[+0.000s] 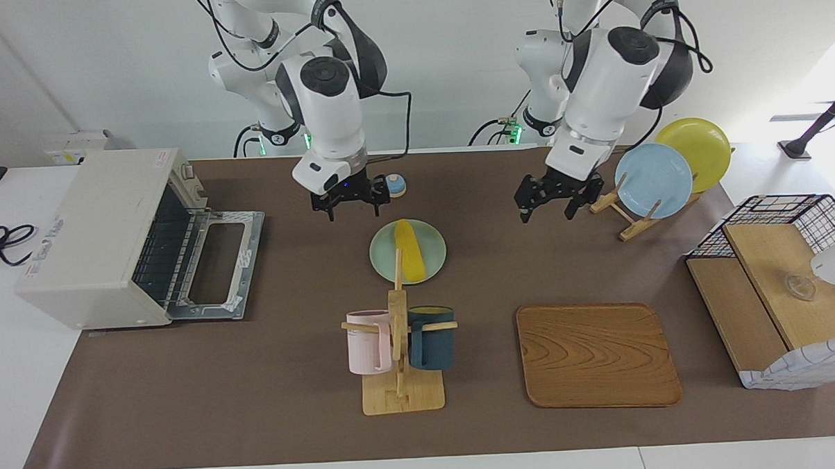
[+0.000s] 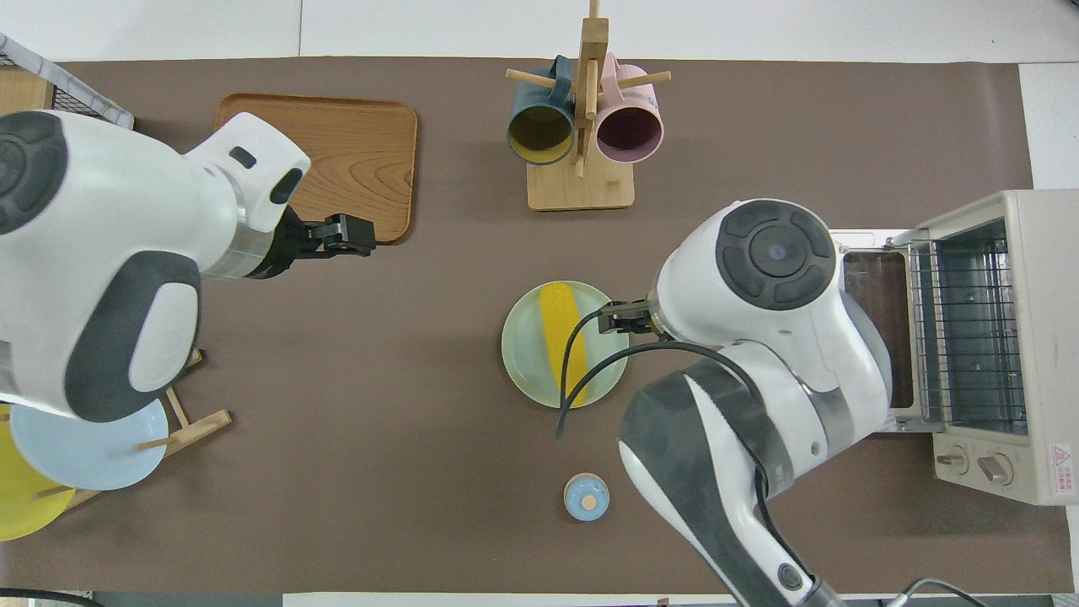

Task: Put corn in oven
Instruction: 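Grasp the green plate with the right gripper while the left gripper withdraws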

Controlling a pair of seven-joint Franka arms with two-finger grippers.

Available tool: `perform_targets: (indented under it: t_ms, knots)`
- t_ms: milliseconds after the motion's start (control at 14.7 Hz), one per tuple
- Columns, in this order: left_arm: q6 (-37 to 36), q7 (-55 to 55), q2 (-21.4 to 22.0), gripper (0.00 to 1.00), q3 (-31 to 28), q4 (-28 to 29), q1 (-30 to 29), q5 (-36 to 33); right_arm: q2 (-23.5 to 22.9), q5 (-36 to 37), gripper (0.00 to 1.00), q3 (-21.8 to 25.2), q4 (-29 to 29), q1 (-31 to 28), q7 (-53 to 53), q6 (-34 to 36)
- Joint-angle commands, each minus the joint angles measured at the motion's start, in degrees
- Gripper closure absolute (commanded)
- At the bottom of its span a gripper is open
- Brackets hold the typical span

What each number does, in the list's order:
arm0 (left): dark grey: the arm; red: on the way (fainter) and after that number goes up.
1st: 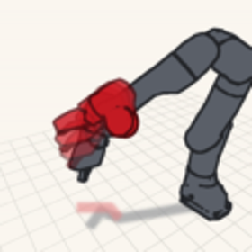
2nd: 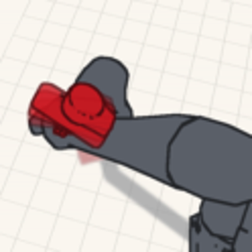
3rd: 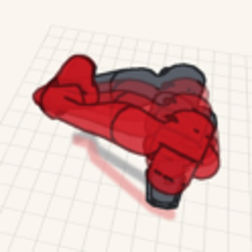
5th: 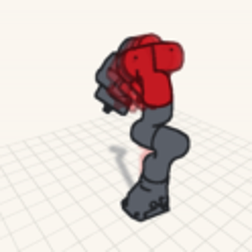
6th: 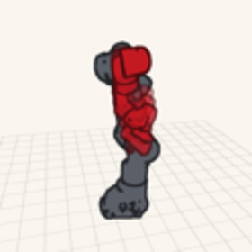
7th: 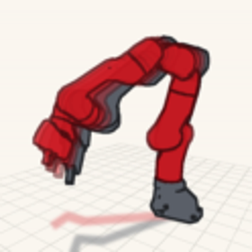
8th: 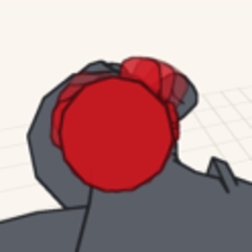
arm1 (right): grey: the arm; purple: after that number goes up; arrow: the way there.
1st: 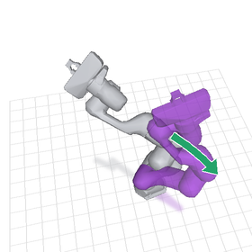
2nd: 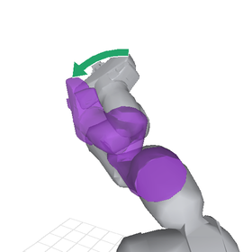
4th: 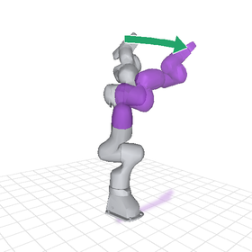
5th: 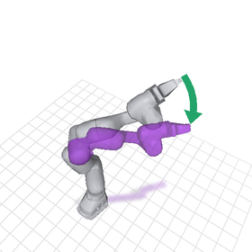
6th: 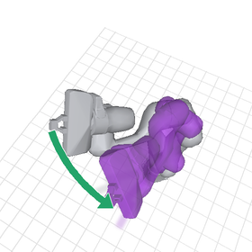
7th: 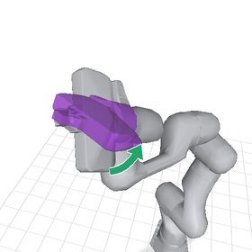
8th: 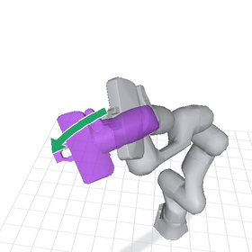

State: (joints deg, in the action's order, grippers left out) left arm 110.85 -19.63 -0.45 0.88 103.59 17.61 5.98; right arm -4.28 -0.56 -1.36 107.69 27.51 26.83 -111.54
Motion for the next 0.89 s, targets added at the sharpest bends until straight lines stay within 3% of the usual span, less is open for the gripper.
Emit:
perform_targets:
  t_ms: [0, 272, 341, 545, 681, 817]
  knots:
    - [-7.2, 4.8, 0.8, 0.0, 0.6, -4.9, -4.9, -1.0, -4.7, 1.2, 0.0, 0.1, -4.2, 6.6, 9.4, -0.9]
    - [-14.1, 14.9, 3.3, 0.0, 0.6, -6.5, -11.1, -2.8, -20.3, 9.8, 0.0, 0.1, -19.7, 15.5, 22.1, 1.0]
    - [-15.4, 15.9, 3.9, 0.0, 0.6, -6.4, -11.5, -4.1, -23.1, 11.4, 0.0, 0.1, -20.9, 16.2, 23.1, -0.3]
    - [-18.0, 16.4, 4.8, 0.0, 0.6, -5.7, -12.1, -5.9, -23.1, 15.6, 0.04, -0.1, -16.6, 16.7, 22.9, -5.0]
    - [-18.7, 16.4, 5.9, 0.0, 0.6, -3.6, -12.2, -5.9, -23.2, 15.9, 0.25, -0.1, -13.7, 17.1, 22.8, -10.1]
    - [-17.9, 16.5, 7.7, 0.0, 0.8, -0.4, -12.8, -5.9, -22.6, 16.5, 0.33, -0.1, -10.8, 17.0, 19.1, -11.7]
